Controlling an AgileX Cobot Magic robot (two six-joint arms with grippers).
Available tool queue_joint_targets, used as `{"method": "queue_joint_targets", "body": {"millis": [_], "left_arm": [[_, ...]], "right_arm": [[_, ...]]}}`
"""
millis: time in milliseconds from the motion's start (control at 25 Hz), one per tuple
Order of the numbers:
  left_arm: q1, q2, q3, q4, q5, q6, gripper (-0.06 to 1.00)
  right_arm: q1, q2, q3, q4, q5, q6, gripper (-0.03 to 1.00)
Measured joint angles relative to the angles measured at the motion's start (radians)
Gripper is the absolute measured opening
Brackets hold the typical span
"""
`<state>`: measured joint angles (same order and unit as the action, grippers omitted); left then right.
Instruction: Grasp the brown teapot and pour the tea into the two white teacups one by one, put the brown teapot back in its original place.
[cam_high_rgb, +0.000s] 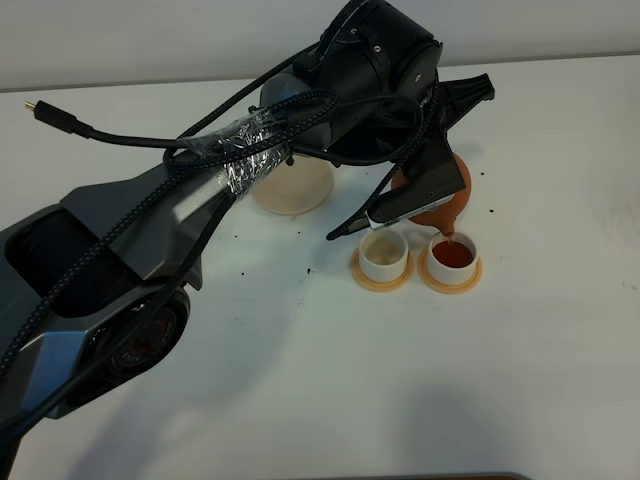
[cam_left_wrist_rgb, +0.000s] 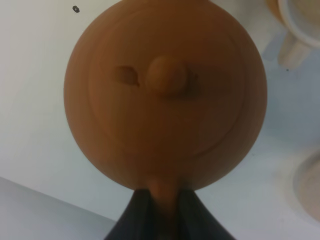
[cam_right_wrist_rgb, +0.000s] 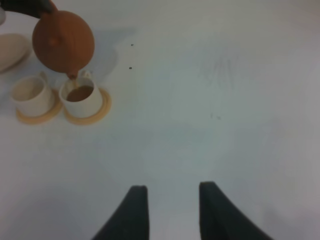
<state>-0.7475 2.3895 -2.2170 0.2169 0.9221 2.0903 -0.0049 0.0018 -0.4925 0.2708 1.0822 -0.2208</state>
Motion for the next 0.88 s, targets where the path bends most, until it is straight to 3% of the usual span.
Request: {"method": "queue_joint_targets", "body": {"millis": [880], "left_arm": [[-0.009, -0.003, 0.000, 0.025, 0.000, 0.000, 0.12]], "right_arm": [[0.000, 0.000, 0.000, 0.000, 0.000, 0.000, 0.24]]}}
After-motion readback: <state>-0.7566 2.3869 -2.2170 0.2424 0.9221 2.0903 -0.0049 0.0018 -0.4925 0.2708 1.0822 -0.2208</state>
